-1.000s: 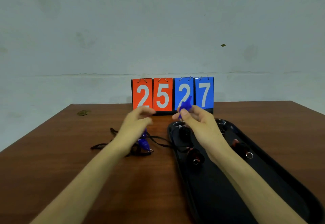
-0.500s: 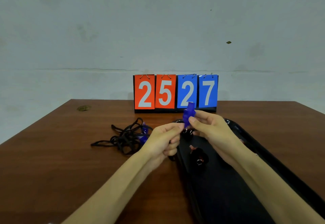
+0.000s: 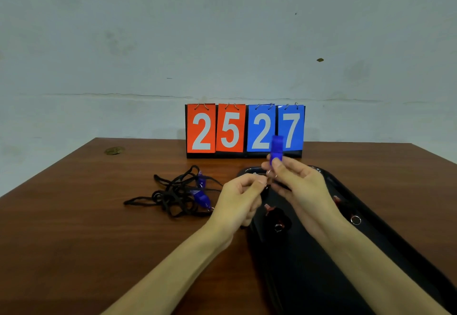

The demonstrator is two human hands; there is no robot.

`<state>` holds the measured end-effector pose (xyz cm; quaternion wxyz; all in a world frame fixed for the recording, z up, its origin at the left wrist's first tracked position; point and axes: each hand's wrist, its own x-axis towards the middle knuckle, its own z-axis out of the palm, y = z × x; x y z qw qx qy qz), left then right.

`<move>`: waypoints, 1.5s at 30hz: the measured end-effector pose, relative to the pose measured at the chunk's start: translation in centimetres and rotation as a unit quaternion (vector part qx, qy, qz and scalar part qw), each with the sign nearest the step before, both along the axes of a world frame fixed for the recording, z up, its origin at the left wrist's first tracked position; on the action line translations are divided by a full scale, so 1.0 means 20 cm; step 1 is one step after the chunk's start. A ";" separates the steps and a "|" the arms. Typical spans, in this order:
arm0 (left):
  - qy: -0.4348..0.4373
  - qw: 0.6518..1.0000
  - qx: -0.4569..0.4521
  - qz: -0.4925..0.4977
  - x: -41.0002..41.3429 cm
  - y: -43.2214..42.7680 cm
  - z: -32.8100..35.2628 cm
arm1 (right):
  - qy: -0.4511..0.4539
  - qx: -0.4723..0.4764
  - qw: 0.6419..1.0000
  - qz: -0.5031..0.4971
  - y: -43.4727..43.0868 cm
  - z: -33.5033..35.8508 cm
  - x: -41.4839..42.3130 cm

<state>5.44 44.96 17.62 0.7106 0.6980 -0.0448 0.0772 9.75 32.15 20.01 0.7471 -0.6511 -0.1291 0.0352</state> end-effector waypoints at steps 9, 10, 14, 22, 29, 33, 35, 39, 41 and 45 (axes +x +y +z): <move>-0.025 0.980 0.191 0.043 0.04 0.10 0.01 | -0.062 -0.060 0.983 -0.159 -0.12 0.05 0.12; -0.044 0.975 0.211 0.061 0.04 0.12 0.01 | -0.079 -0.117 0.978 -0.155 -0.13 0.04 0.13; -0.103 0.957 0.254 0.098 0.03 0.17 0.05 | -0.163 -0.374 0.907 -0.101 -0.10 0.00 0.13; -0.164 0.952 0.235 0.104 0.01 0.20 0.10 | -0.199 -0.406 0.886 0.106 -0.03 0.00 0.03; -0.059 0.981 0.155 0.103 0.03 0.22 0.09 | -0.192 -0.250 0.941 0.125 -0.01 0.03 -0.02; -0.004 0.992 0.128 0.017 0.03 0.17 0.06 | -0.169 -0.163 0.969 0.079 -0.03 0.04 -0.02; -0.010 0.991 0.133 -0.005 0.03 0.14 0.05 | -0.164 -0.143 0.975 0.039 -0.03 0.04 0.00; -0.031 0.985 0.170 -0.010 0.01 0.09 0.04 | -0.178 -0.184 0.962 -0.097 -0.04 0.02 0.02; -0.047 0.978 0.205 -0.010 0.00 0.08 0.04 | -0.234 -0.275 0.920 -0.150 -0.05 0.00 0.03; -0.090 0.960 0.264 0.006 -0.01 0.08 0.04 | -0.304 -0.415 0.846 -0.141 -0.04 -0.01 0.04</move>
